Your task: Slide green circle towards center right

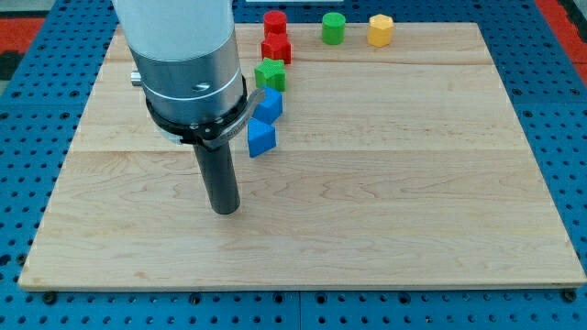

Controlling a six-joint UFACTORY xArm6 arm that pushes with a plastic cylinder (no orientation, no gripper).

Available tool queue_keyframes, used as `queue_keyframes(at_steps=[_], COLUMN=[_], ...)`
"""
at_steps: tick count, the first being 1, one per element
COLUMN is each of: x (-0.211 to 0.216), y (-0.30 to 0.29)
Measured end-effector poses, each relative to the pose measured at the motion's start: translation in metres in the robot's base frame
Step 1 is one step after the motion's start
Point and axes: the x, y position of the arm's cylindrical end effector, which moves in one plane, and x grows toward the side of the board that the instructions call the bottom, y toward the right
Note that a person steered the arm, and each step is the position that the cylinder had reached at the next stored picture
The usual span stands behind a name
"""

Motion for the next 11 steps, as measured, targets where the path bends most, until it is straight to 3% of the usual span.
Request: queue_keyframes(at_steps=[3, 4, 5, 7, 9, 10, 11], x=[-0.007, -0.038, -0.105, -0.236, -0.335, -0.335, -0.335], y=[0.008, 0.126, 0.232, 0.319, 0.322, 0.293, 0.211])
